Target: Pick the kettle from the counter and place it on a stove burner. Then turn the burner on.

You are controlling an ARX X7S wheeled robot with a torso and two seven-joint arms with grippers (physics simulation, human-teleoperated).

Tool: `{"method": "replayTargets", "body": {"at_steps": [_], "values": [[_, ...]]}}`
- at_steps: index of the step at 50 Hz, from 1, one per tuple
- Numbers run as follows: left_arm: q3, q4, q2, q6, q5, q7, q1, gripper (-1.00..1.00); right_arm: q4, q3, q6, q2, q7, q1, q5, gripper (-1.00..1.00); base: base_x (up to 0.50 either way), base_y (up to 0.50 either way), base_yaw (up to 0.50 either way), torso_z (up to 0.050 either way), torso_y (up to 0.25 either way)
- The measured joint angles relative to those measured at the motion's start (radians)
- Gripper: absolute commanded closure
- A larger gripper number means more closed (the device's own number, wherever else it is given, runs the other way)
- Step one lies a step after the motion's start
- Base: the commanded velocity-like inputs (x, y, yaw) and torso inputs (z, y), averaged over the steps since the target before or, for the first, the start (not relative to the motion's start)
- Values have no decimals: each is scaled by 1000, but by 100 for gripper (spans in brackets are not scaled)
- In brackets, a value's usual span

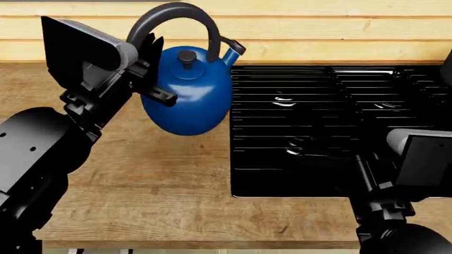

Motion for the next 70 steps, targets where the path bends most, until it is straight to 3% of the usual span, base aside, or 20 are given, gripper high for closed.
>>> {"method": "replayTargets", "body": {"at_steps": [18,38,59,70], "values": [[12,-43,20,46,24,2,-20,100,4,0,-25,3,-10,-11,2,-100,-79,-385,0,0,1],[32,-118,46,119,66,20,-27,100,15,3,-56,0,-29,-21,14,-100,199,-410,0,0,2],[37,-158,62,149,73,18,17,100,30,-9,-71,4,-26,-26,-5,-100,14,-12,0,1,1],[42,-267,121,240,73,71,39,100,39,-13,-81,5,-26,-33,-12,-100,0,0,0,0,2]]}}
